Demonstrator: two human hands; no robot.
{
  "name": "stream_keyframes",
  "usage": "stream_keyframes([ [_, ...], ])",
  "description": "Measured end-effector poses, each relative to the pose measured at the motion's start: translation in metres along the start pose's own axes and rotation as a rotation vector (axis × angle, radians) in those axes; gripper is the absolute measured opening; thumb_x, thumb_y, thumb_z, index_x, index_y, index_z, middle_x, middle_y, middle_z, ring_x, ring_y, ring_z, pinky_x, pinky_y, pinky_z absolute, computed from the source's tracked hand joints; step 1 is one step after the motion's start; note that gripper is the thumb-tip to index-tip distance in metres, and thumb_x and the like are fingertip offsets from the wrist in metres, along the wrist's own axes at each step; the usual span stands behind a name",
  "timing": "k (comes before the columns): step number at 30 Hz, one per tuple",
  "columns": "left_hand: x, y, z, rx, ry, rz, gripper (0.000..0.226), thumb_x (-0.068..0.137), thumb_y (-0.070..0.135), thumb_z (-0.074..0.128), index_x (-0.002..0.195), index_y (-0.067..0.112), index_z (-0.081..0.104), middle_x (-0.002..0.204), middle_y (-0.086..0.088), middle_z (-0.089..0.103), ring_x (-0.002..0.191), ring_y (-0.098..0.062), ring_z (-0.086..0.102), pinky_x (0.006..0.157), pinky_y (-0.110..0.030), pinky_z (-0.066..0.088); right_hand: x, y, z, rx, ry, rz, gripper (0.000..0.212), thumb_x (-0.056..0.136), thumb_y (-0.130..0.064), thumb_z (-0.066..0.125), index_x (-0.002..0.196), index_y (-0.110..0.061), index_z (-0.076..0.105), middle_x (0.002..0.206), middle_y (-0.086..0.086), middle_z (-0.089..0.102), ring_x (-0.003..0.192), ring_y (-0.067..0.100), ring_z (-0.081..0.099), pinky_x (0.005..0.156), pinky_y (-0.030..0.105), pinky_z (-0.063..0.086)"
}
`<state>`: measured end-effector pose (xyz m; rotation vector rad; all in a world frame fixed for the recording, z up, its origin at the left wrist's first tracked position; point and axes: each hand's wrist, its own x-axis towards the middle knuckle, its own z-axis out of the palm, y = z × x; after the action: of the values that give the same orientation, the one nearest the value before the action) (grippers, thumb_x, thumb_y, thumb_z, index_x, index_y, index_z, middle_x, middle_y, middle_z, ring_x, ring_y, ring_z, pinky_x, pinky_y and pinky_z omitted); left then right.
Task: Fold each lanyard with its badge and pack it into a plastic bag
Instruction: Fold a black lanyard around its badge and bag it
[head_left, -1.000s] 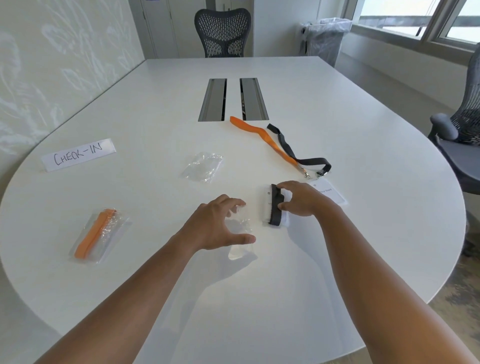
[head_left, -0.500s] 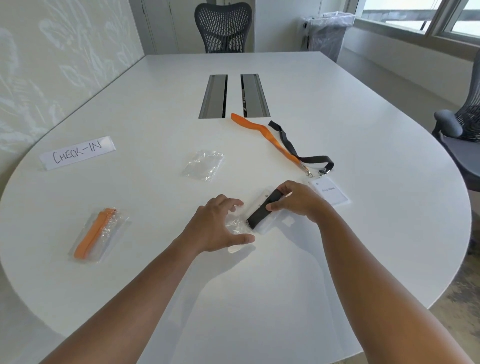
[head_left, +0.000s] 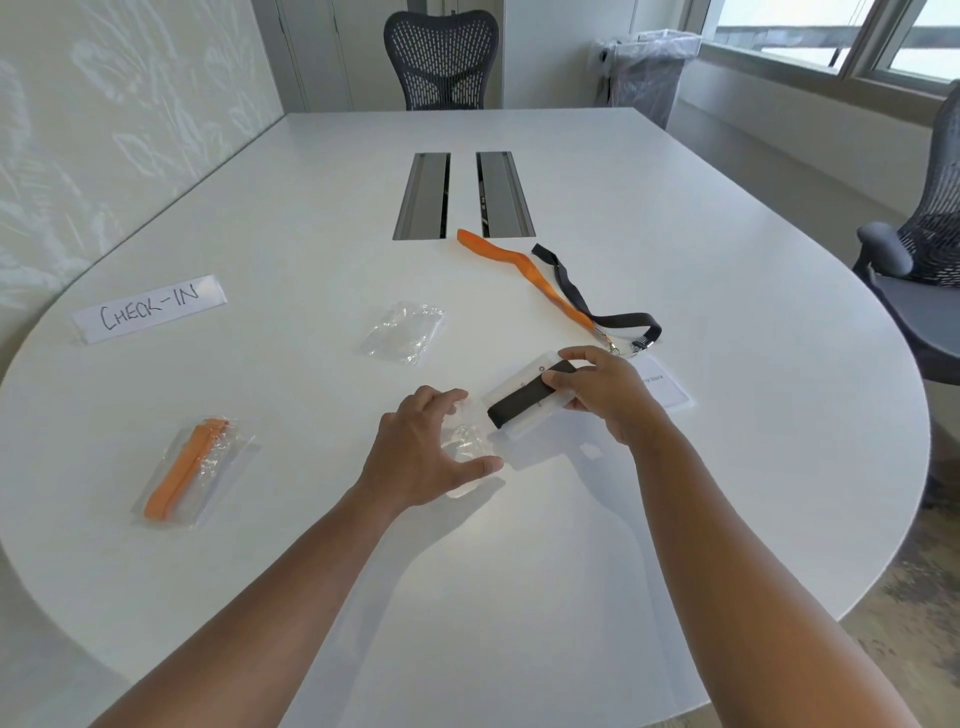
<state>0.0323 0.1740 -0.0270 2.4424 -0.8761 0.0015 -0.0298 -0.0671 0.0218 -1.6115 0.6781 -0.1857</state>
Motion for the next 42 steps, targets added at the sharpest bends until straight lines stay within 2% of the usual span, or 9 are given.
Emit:
stream_keyframes([
  [10,0.002,0.018,-0.003,-0.069,0.101,0.026,0.097,0.064,0.082,0.070,0.142,0.029,0.051,0.116,0.015,0.051,0.107,-0.007,0.056,0.102,-0.038,0.043,-0.014,0.001,0.023,0.099,-0.011,-0.023,0.024,0.076,-0.009,0.084,0.094,-0.016,0.069,0.100,0.009,0.071,0.090,0.023,0.072,0.078,0.036,0.063],
  [15,0.002,0.033,-0.011,-0.188,0.044,-0.015,0.101,0.063,0.080,0.073,0.146,0.030,0.045,0.122,0.013,0.052,0.112,-0.007,0.054,0.094,-0.028,0.048,-0.018,-0.006,0.028,0.080,-0.041,-0.082,0.029,0.076,-0.011,0.084,0.101,-0.015,0.070,0.096,0.012,0.074,0.092,0.027,0.073,0.081,0.037,0.062],
  [19,0.010,0.032,-0.021,-0.575,-0.127,-0.085,0.067,0.075,0.069,0.071,0.133,0.038,0.057,0.113,0.008,0.067,0.099,-0.010,0.068,0.091,-0.034,0.058,-0.019,-0.015,0.022,-0.033,-0.044,-0.203,0.029,0.078,-0.016,0.082,0.104,-0.019,0.070,0.089,0.007,0.075,0.088,0.026,0.073,0.086,0.040,0.061],
  [23,0.014,0.031,-0.025,-0.941,-0.120,-0.204,0.034,0.099,0.026,0.065,0.131,0.013,0.065,0.110,-0.011,0.075,0.098,-0.023,0.072,0.092,-0.038,0.059,-0.026,-0.030,0.015,-0.126,-0.111,-0.332,0.029,0.080,-0.017,0.081,0.105,-0.022,0.068,0.061,-0.012,0.064,0.071,0.017,0.062,0.076,0.035,0.054],
  [25,0.014,0.034,-0.028,-1.033,-0.133,-0.232,0.029,0.100,0.023,0.062,0.124,0.006,0.067,0.104,-0.010,0.076,0.094,-0.020,0.072,0.088,-0.035,0.060,-0.030,-0.038,0.014,-0.198,-0.136,-0.395,0.031,0.080,-0.019,0.081,0.107,-0.023,0.066,0.058,-0.010,0.058,0.065,0.016,0.054,0.065,0.031,0.047],
  [28,0.016,0.041,-0.030,-1.074,-0.141,-0.262,0.029,0.099,0.027,0.062,0.122,0.009,0.067,0.102,-0.004,0.077,0.089,-0.014,0.073,0.084,-0.031,0.061,-0.040,-0.054,0.015,-0.362,-0.148,-0.439,0.035,0.081,-0.023,0.081,0.111,-0.026,0.062,0.071,-0.009,0.066,0.062,0.010,0.055,0.054,0.020,0.043],
  [32,0.019,0.048,-0.030,-1.162,-0.088,-0.291,0.028,0.099,0.029,0.063,0.122,0.012,0.067,0.103,-0.005,0.076,0.086,-0.014,0.072,0.074,-0.025,0.058,-0.047,-0.067,0.017,-0.493,-0.132,-0.463,0.030,0.080,-0.028,0.081,0.104,-0.028,0.063,0.091,-0.013,0.066,0.083,0.004,0.061,0.063,0.023,0.047],
  [38,0.022,0.055,-0.029,-1.230,-0.001,-0.306,0.028,0.096,0.032,0.067,0.119,0.018,0.067,0.099,0.001,0.076,0.085,-0.013,0.070,0.076,-0.026,0.054,-0.043,-0.069,0.019,-0.519,-0.101,-0.513,0.017,0.081,-0.036,0.079,0.082,-0.021,0.072,0.092,-0.006,0.073,0.090,0.011,0.066,0.080,0.034,0.054],
  [42,0.022,0.052,-0.024,-1.227,0.056,-0.322,0.026,0.093,0.038,0.070,0.115,0.024,0.069,0.104,0.003,0.076,0.103,-0.021,0.068,0.088,-0.037,0.052,-0.044,-0.071,0.019,-0.590,-0.097,-0.509,0.025,0.087,-0.049,0.069,0.085,-0.025,0.072,0.107,-0.007,0.067,0.098,0.011,0.061,0.086,0.034,0.050],
])
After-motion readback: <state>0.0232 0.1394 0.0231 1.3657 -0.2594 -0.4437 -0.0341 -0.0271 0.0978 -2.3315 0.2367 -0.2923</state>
